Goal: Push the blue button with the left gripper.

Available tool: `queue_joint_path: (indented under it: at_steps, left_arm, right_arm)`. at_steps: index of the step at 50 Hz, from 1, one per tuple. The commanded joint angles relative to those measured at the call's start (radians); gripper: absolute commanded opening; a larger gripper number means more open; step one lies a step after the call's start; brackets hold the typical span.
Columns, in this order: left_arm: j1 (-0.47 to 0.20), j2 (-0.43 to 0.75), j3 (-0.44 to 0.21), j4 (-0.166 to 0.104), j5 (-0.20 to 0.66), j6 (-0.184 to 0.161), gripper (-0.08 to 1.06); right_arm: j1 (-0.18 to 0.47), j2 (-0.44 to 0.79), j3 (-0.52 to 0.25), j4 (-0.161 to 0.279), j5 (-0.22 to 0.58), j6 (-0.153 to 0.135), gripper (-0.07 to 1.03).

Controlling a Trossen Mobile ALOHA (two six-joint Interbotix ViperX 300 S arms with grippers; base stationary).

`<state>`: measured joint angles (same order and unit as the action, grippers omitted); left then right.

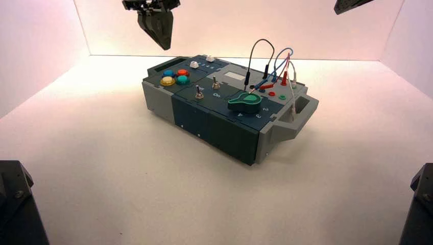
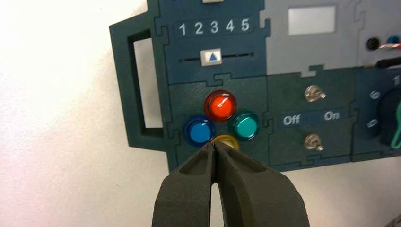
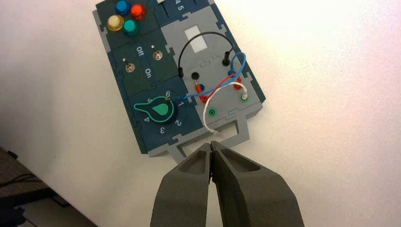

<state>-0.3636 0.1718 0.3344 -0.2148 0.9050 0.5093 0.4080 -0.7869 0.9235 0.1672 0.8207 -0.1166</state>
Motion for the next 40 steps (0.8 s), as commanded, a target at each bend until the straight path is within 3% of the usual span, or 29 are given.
queue_joint_path:
  at_steps: [1, 21, 40]
  left_arm:
    - [0.002, -0.009, -0.021, 0.006, 0.003, 0.0, -0.03]
    - [0.003, 0.041, -0.02, 0.026, 0.011, 0.005, -0.03]
    - [0.002, 0.101, -0.011, 0.043, -0.064, 0.006, -0.03]
  right_arm:
    - [0.002, 0.0, -0.025, 0.005, -0.015, -0.003, -0.02]
    - [0.002, 0.002, -0.028, 0.005, -0.021, -0.003, -0.02]
    - [0.002, 0.002, -0.031, 0.005, -0.023, -0.003, -0.02]
